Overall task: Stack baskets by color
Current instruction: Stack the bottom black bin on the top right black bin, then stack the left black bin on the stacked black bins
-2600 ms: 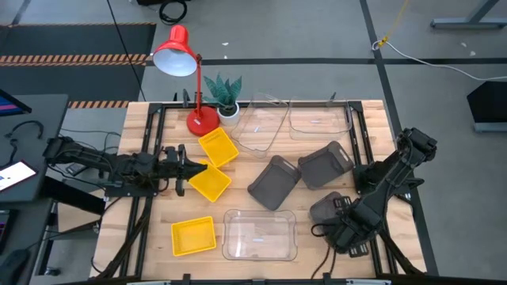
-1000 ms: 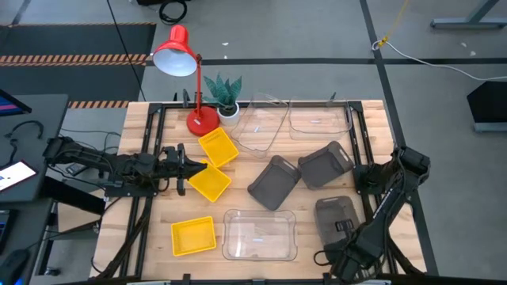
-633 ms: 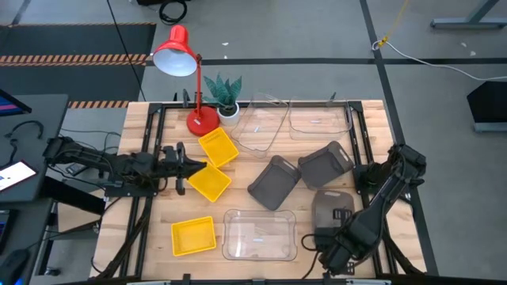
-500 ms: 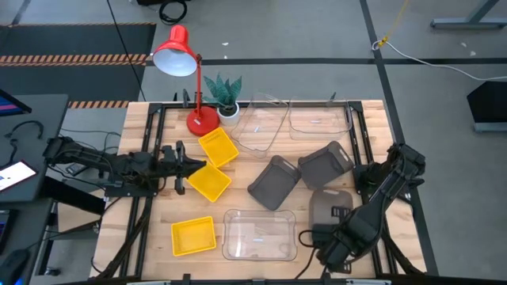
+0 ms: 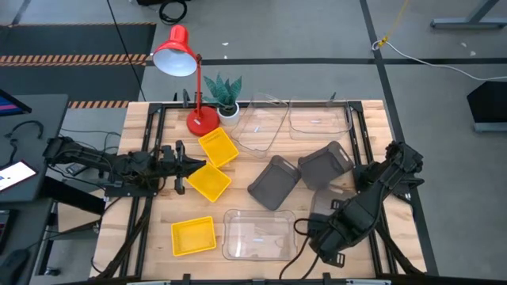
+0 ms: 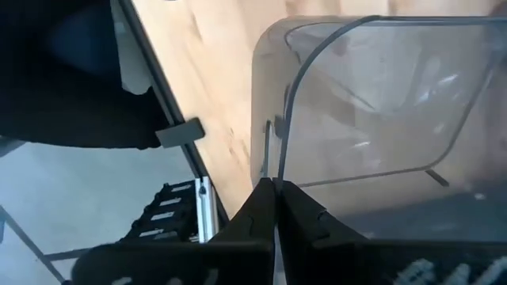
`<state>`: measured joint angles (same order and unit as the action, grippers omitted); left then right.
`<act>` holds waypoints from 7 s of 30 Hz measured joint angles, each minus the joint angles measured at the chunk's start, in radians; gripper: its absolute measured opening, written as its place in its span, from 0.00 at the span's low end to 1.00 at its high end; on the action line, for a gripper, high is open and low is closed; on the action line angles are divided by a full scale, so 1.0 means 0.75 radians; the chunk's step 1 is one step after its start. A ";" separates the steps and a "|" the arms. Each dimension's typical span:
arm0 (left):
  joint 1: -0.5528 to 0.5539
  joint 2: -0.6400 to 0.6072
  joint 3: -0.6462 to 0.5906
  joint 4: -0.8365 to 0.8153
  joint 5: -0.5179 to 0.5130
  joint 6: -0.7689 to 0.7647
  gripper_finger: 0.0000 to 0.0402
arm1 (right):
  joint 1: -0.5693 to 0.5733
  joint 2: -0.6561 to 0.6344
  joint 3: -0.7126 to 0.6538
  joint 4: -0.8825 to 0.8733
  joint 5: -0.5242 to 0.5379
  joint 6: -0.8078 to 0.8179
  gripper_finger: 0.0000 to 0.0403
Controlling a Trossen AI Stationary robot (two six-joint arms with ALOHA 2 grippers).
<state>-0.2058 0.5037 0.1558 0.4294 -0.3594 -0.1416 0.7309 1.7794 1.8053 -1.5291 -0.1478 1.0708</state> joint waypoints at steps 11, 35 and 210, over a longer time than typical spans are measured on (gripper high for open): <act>0.000 0.000 0.000 0.000 0.000 -0.006 0.03 | -0.168 -0.056 0.116 -0.056 0.149 0.038 0.01; 0.000 0.000 0.000 -0.020 0.000 -0.083 0.04 | -0.665 -0.096 0.082 -0.054 0.237 0.021 0.01; 0.000 0.000 0.001 -0.243 -0.003 -0.110 0.04 | -0.734 0.107 -0.310 1.075 0.360 -0.191 0.32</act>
<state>-0.2058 0.5037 0.1566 0.2469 -0.3613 -0.2239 0.1805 1.8598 1.5730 -0.7225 0.1219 0.9275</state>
